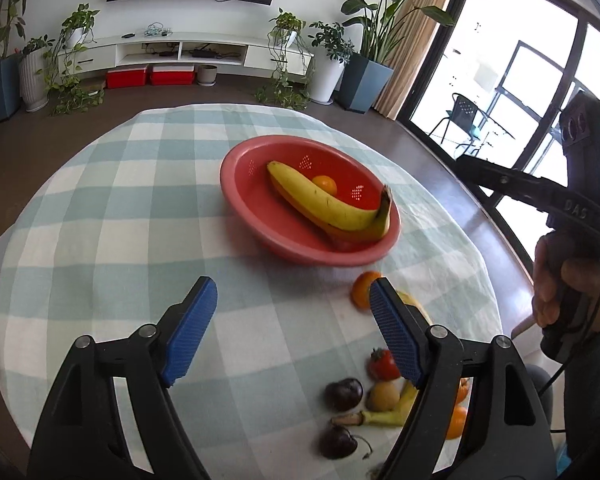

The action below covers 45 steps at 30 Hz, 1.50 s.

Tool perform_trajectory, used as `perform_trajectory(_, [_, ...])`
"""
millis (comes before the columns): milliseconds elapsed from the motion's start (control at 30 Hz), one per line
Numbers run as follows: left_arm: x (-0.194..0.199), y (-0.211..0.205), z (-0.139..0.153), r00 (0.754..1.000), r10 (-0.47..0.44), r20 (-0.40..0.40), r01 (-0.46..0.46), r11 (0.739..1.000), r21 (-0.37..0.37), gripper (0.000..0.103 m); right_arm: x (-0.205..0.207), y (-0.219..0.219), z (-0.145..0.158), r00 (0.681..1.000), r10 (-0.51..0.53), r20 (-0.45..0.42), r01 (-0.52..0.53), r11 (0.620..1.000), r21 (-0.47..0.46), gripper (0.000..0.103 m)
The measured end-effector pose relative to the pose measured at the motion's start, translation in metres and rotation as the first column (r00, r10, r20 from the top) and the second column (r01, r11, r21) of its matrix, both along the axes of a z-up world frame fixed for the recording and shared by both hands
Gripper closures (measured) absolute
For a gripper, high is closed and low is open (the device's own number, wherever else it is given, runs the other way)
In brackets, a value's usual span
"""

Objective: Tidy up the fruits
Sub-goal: 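Open both grippers to drop the orange and banana into the bowl, then move the left gripper to the red tomato and close on it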

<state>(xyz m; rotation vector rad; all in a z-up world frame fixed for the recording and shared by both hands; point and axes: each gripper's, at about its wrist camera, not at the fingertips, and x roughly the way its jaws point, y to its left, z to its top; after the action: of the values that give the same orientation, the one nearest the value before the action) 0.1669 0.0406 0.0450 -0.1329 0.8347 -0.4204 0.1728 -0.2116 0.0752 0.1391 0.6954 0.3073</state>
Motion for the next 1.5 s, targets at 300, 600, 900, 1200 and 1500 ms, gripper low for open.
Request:
perform_trajectory(300, [-0.081,0.003,-0.032,0.997,-0.034,-0.066,0.035,0.999,0.026,0.017,-0.093,-0.037,-0.035,0.995,-0.079,-0.059,0.088,0.983,0.161,0.008])
perform_trajectory(600, [-0.143,-0.024,-0.056,0.989,-0.1,-0.104,0.108,0.992,0.066,0.017,-0.147,-0.023,-0.084,0.974,-0.076,-0.212,0.114,0.979,0.172,0.007])
perform_trajectory(900, [-0.159,-0.058,-0.053,0.981,-0.187,-0.056,0.193,0.97,0.148,0.016,-0.169,0.001,-0.084,0.983,-0.049,-0.177,0.062,0.996,0.067,0.014])
perform_trajectory(1200, [-0.153,-0.062,-0.055,0.965,-0.255,-0.063,0.263,0.947,0.185,0.028,-0.175,0.006,-0.092,0.977,-0.043,-0.211,0.056,0.997,0.053,0.038])
perform_trajectory(1500, [-0.15,-0.079,-0.059,0.933,-0.349,-0.085,0.359,0.903,0.238,0.036,-0.172,0.006,-0.097,0.97,-0.054,-0.238,0.064,0.997,0.034,0.04])
